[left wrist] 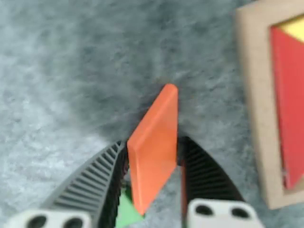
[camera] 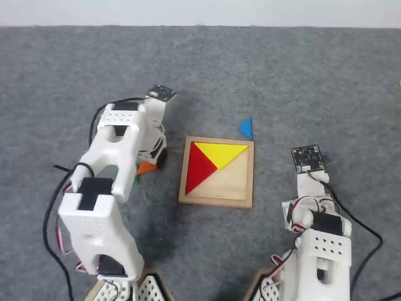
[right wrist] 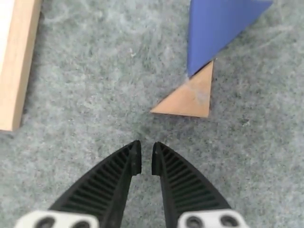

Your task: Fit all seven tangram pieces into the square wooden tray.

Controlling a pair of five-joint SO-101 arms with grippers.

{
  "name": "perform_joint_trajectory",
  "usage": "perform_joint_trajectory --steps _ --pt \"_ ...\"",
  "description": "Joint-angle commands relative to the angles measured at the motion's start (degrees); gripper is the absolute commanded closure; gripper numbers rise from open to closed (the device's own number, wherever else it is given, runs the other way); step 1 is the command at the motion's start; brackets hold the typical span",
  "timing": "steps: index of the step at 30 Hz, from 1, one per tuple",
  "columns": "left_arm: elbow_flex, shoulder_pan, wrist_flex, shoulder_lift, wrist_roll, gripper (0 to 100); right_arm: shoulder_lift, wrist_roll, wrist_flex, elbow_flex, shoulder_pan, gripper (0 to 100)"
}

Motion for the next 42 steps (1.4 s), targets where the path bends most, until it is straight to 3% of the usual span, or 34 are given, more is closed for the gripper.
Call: perform_joint_trajectory --steps 1,11,16,20,24,30,33,42 --pt "-1.54 0.44 -2.11 0.00 0.88 92 -1.01 0.35 -1.19 -0.35 -0.48 94.1" --pt "-4.09 0.35 -0.97 0.26 0.62 99 -1.01 0.35 -1.19 -0.26 -0.48 94.1" --pt "-10.07 2.46 8.44 -0.70 -0.09 99 -1.01 0.35 -1.19 -0.26 -0.57 94.1" --pt "-15.60 8.97 17.76 -4.66 0.26 99 -1.19 0.26 -1.19 -0.26 -0.48 94.1" --pt "-16.04 20.04 21.27 -9.05 2.90 99 -1.19 0.26 -1.19 -0.26 -0.40 94.1" --pt "-14.02 31.47 17.49 -9.58 6.68 99 -1.36 0.35 -1.19 -1.05 3.82 94.0" --pt "-11.74 32.97 13.19 -9.49 6.68 99 -1.36 0.26 -1.19 -2.11 7.69 94.0" --pt "-7.52 33.85 2.55 -6.59 8.70 99 -1.36 0.26 -1.19 -2.02 6.02 94.0"
